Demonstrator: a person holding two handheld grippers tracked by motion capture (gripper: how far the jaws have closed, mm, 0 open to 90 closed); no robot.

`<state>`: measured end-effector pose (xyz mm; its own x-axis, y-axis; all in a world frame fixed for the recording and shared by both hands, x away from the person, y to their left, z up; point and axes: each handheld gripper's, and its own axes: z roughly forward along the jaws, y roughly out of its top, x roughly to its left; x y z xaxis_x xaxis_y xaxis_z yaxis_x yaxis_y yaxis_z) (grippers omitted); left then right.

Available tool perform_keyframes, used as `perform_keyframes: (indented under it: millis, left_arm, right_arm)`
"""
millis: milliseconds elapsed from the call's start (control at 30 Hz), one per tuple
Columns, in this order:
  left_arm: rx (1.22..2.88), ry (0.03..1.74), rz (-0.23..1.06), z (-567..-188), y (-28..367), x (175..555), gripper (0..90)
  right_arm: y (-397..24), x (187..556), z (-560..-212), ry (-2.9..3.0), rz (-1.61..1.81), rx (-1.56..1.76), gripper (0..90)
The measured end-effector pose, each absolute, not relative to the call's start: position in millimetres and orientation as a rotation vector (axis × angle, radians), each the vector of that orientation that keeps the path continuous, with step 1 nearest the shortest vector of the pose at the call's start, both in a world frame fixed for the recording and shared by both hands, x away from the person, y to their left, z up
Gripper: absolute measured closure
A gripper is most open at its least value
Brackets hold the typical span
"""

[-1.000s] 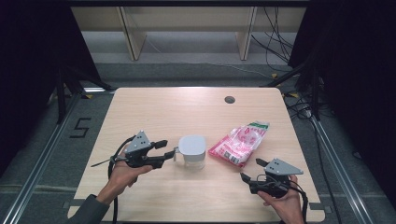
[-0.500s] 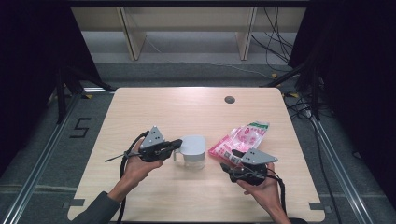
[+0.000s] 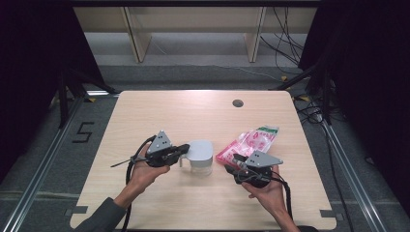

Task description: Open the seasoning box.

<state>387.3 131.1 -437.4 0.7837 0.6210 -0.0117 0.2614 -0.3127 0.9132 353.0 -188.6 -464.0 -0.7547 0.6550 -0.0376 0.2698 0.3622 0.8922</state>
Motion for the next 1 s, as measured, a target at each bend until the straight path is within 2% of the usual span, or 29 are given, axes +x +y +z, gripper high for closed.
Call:
perform_keyframes:
  millis: [100, 167, 200, 400, 1000]
  left_arm:
    - [1.899, 0.689, 0.413, -437, 131, 387, 88.2]
    - [1.901, 0.683, 0.414, -437, 131, 387, 88.2]
    - [1.893, 0.666, 0.417, -438, 132, 388, 88.2]
    - [1.896, 0.662, 0.418, -438, 133, 388, 88.2]
    - [1.871, 0.688, 0.422, -440, 137, 387, 88.6]
  right_arm:
    - [-185, 357, -463, 2.247, 1.378, 0.777, 59.4]
    - [-184, 357, -463, 2.252, 1.383, 0.785, 60.5]
    - [-183, 360, -463, 2.238, 1.383, 0.755, 66.5]
    - [-180, 365, -462, 2.239, 1.400, 0.731, 76.8]
    - [-165, 371, -457, 2.260, 1.382, 0.684, 89.9]
